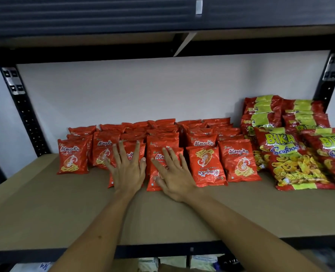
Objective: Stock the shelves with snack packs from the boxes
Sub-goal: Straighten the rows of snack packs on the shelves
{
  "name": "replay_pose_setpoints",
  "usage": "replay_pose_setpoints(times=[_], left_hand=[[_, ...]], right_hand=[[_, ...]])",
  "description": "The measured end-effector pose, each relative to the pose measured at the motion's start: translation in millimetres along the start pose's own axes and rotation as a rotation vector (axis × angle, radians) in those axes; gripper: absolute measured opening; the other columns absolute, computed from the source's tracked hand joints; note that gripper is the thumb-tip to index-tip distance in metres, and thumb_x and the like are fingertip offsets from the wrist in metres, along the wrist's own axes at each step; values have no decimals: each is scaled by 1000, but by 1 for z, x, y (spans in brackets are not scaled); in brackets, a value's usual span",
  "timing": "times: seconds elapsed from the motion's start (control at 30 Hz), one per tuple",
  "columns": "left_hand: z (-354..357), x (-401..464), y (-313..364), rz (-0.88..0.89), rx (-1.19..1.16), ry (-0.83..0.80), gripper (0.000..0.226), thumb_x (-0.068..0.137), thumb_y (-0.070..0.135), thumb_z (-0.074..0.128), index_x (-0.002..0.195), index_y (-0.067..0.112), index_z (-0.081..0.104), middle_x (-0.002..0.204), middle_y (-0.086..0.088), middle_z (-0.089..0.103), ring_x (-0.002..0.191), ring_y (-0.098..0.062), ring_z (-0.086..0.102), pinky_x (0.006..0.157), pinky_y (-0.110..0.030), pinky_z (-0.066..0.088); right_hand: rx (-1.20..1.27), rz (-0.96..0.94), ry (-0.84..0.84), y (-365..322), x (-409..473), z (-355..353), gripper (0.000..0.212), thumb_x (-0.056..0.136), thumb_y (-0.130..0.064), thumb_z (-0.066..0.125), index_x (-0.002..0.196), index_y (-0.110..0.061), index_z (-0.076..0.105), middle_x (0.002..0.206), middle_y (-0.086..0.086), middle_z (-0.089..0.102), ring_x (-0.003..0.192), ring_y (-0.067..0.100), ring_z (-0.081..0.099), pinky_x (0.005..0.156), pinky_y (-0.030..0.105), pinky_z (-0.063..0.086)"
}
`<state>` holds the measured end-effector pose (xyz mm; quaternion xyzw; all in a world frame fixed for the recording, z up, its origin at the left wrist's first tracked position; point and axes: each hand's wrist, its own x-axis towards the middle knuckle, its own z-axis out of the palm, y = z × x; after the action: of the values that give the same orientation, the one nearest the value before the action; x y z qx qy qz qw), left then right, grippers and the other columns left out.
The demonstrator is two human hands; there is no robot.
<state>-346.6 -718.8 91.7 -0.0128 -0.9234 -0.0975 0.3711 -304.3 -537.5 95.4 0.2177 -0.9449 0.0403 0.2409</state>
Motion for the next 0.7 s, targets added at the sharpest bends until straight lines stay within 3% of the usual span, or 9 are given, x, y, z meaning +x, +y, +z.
replay_pose_setpoints(times=[0.2, 0.3, 0.37, 0.43, 0.5, 0.6, 0.7], left_hand=[[1, -2, 3, -4, -18, -35, 61, 93, 54, 23, 150, 34, 24, 158, -21, 17, 148, -33, 5, 109, -70, 13], [-4, -4, -5, 19, -17, -20, 62, 93, 53, 24, 149, 28, 29, 158, -20, 19, 149, -31, 5, 110, -70, 11], [-7, -7, -6, 39, -14, 7, 61, 93, 51, 25, 147, 23, 34, 157, -19, 21, 149, -30, 6, 110, -68, 10], [-9, -11, -3, 83, -8, 42, 58, 94, 47, 28, 142, 17, 42, 155, -20, 26, 148, -31, 12, 110, -66, 10], [-12, -16, 7, 142, -21, 76, 54, 94, 43, 31, 136, 14, 49, 152, -21, 32, 147, -32, 18, 110, -66, 12], [-17, -25, 28, 211, -75, 88, 52, 94, 41, 32, 131, 12, 53, 150, -21, 36, 146, -33, 21, 111, -65, 16], [-23, -42, 50, 266, -109, 36, 50, 93, 40, 32, 129, 12, 54, 151, -20, 35, 146, -32, 20, 111, -63, 20]], right_hand=[[9, 6, 80, 9, -9, -2, 58, 100, -55, 25, 153, -35, 17, 164, 7, -4, 149, 24, -15, 117, 56, -8], [-44, 104, 246, 11, -24, -10, 56, 94, -42, 48, 145, -22, 39, 156, 13, 30, 147, 31, 20, 116, 57, 18], [-129, 277, 356, 22, -36, -16, 56, 83, -36, 62, 134, -16, 52, 136, 16, 50, 127, 34, 46, 99, 52, 39], [-202, 516, 402, 38, -53, -22, 49, 77, -37, 70, 117, -9, 63, 111, 18, 59, 100, 35, 55, 79, 44, 44], [-220, 705, 328, 52, -67, -30, 44, 80, -46, 69, 98, -6, 66, 97, 17, 60, 91, 34, 55, 76, 41, 44], [-155, 856, 108, 63, -77, -35, 56, 89, -60, 51, 104, -7, 63, 108, 15, 60, 104, 32, 53, 87, 40, 43], [53, 926, 63, 72, -84, -35, 55, 89, -61, 50, 101, -9, 62, 106, 12, 66, 99, 31, 60, 86, 38, 48]])
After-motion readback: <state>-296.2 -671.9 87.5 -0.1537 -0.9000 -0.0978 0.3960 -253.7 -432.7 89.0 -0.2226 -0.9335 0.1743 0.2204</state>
